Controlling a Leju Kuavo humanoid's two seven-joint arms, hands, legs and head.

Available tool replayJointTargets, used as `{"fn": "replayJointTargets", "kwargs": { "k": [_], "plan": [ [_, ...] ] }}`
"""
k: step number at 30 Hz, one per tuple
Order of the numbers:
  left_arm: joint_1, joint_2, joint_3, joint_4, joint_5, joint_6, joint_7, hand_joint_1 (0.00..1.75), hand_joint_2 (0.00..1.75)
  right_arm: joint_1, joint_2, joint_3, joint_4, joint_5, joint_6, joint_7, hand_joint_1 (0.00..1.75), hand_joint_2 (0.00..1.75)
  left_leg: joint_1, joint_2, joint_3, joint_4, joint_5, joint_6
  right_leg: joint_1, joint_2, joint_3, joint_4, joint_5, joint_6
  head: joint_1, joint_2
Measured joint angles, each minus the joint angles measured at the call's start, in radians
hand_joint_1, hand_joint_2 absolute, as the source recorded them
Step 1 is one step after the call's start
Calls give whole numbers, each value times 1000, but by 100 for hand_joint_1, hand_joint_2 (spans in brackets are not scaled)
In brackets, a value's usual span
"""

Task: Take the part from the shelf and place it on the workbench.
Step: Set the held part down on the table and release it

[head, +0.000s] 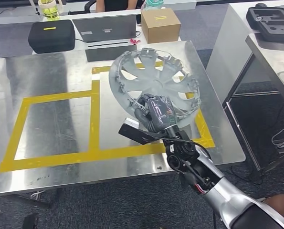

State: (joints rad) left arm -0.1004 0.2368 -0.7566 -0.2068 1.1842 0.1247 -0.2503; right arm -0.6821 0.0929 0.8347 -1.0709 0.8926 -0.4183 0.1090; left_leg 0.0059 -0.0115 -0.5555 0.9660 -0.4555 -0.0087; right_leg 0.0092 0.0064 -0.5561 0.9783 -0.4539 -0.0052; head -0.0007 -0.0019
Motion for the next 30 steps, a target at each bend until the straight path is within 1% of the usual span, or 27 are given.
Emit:
{"fn": "replayJointTargets", "kwargs": {
  "k": [2,4,9,14,18,22,26,30],
  "plan": [
    [-1,0,-2,0,-3,-5,0,0,175,-15,6,8,76,78,25,59,175,175,0,0,0,0,0,0,0,0,0,0,0,0,-1,0],
    [-3,1,-7,0,-6,-8,1,0,175,-25,12,14,156,121,44,94,175,175,0,0,0,0,0,0,0,0,0,0,0,0,0,0],
    [-8,2,-17,0,-8,-9,7,0,175,-27,26,21,314,132,52,106,175,175,0,-1,0,0,0,0,0,0,0,0,0,0,0,0],
    [-11,2,-20,0,-13,-13,8,0,175,-31,39,24,418,134,63,121,175,175,0,0,0,0,0,0,0,0,-1,0,0,0,-1,0],
    [-17,2,-26,0,-22,-27,8,0,175,-34,42,25,466,136,72,128,0,175,0,0,1,0,0,0,0,0,0,0,0,0,-1,0],
    [-27,2,-33,0,-31,-38,8,0,175,-38,44,26,495,134,81,119,0,175,0,1,3,0,0,0,0,1,2,0,0,0,-1,0],
    [-30,3,-39,0,-36,-38,8,0,0,-48,46,25,512,133,82,114,0,175,0,1,6,0,0,0,0,1,5,0,0,0,-1,0],
    [-31,5,-42,0,-28,-37,6,0,0,-53,47,22,520,121,75,98,0,175,0,1,8,0,0,0,0,1,7,-1,0,0,-1,0]
  ]
}}
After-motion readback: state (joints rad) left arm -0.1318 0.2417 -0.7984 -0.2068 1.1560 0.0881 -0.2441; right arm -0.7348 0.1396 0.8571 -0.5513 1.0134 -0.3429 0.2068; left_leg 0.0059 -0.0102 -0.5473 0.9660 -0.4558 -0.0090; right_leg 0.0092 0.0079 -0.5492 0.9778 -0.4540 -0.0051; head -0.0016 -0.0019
